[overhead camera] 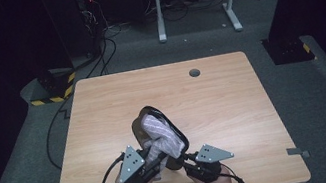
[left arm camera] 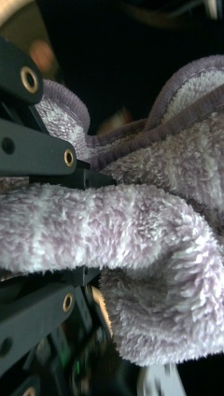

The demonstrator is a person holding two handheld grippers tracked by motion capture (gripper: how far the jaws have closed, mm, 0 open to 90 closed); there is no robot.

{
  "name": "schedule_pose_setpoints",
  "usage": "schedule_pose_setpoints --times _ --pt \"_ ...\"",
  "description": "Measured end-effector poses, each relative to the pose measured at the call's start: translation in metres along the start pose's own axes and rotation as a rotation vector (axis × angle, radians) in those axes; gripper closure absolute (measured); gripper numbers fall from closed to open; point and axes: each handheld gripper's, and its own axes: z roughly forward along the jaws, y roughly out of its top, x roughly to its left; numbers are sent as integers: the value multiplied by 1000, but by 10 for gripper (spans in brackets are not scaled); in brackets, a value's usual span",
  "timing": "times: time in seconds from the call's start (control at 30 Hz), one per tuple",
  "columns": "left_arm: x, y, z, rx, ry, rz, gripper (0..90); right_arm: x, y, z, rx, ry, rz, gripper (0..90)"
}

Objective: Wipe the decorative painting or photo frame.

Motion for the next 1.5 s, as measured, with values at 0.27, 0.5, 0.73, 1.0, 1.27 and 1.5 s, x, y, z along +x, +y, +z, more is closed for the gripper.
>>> schedule_pose_setpoints --times 0.27,0.5,0.73,1.0,1.27,1.5 --pt "1 -1 -2 -8 9 -15 672 1 -4 0 8 25 0 675" --pt "2 2 -3 -22 1 -33 672 -1 -13 -1 51 20 -7 777" --pt "-11 0 5 -5 -35 6 672 -3 -12 -1 58 15 3 787" --pt "22 -11 0 10 49 -44 672 -3 -11 -1 54 15 11 787" --pt "79 -38 -8 63 208 -151 672 -2 -11 -1 53 16 12 786" --pt "104 -48 -11 92 272 -192 672 -2 -11 0 52 15 11 786"
